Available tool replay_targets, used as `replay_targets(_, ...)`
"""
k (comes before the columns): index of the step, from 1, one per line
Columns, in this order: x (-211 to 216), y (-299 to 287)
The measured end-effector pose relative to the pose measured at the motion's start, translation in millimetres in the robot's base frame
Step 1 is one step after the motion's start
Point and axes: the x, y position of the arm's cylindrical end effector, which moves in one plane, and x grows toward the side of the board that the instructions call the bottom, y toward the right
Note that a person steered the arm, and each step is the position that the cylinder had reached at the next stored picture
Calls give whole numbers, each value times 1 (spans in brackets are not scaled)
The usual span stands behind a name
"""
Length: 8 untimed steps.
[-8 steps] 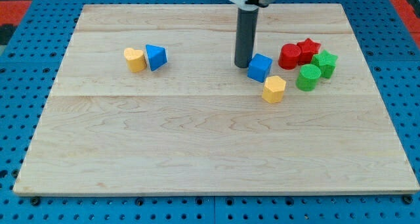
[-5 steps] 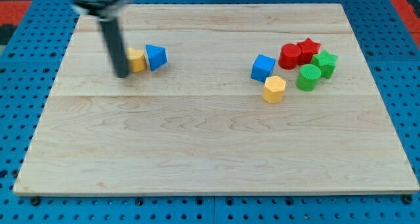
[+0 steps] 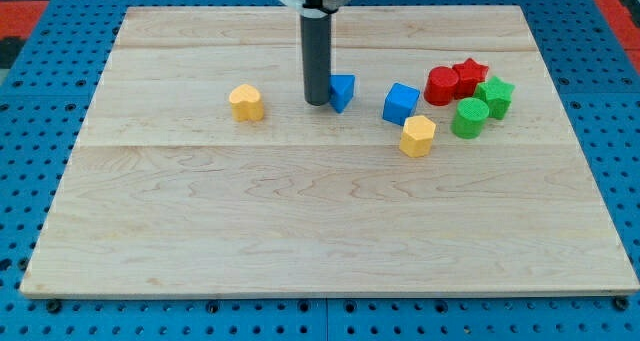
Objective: Slide the blue triangle and yellow heart closer to the group of blocks
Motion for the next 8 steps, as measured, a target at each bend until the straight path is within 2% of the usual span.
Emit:
replay_targets(1,-1,38)
replay_targets(2,23,6)
replay_targets(3,59,-87)
replay_targets(4,23,-182)
replay_targets(5,9,-104)
replay_targets(6,27,12)
replay_targets(8,36,21)
